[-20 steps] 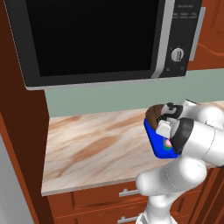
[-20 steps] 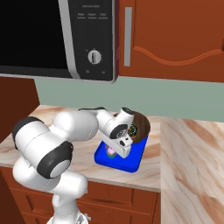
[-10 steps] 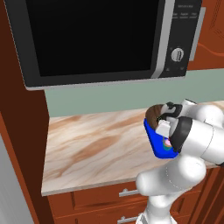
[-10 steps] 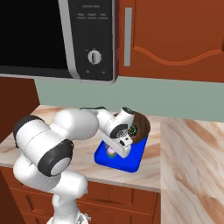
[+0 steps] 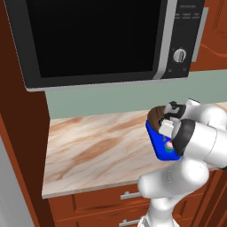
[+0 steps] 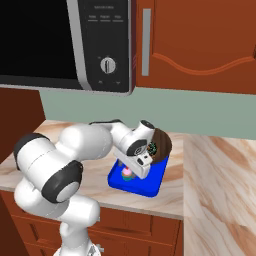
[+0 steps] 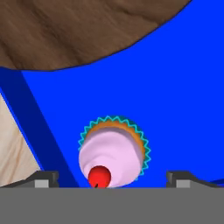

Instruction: Place the bowl with donut and the cupcake onto the tray.

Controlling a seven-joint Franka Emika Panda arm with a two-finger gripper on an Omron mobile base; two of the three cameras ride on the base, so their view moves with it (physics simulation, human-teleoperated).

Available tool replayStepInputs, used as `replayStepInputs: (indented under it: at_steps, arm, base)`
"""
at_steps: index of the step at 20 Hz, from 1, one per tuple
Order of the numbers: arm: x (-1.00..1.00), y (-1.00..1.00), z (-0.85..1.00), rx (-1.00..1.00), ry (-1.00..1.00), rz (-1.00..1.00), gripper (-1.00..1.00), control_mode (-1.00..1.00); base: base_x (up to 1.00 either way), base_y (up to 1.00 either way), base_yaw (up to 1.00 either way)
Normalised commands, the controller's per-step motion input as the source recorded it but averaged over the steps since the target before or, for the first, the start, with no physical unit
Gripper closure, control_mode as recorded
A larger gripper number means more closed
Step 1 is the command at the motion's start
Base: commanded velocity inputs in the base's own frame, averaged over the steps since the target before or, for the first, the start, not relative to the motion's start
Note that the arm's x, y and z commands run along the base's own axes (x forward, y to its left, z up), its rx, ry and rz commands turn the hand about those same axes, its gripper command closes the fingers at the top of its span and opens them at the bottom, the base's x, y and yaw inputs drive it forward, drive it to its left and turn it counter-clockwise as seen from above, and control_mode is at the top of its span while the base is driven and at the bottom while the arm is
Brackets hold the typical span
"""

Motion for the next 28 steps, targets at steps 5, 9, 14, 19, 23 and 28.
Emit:
replayStepInputs:
  at_steps: [5, 9, 14, 19, 23, 28]
  arm:
    - [-0.21, 0.00, 0.45, 0.00, 0.00, 0.00, -1.00, -1.00]
    - [-0.34, 0.10, 0.65, -0.05, -0.06, 0.00, -1.00, -1.00]
    - [-0.48, 0.10, 0.58, -0.05, -0.17, 0.00, -1.00, -1.00]
    - [-0.61, 0.00, 0.47, 0.00, -0.29, 0.00, -1.00, -1.00]
    - [-0.52, -0.05, 0.43, 0.00, -0.29, 0.00, -1.00, -1.00]
    - [-0.35, -0.20, 0.41, 0.03, -0.23, 0.00, -1.00, -1.00]
  base:
    - [0.00, 0.00, 0.00]
    - [0.00, 0.00, 0.00]
    - [0.00, 0.00, 0.00]
    - [0.00, 0.00, 0.00]
    - [0.00, 0.00, 0.00]
    - [0.00, 0.00, 0.00]
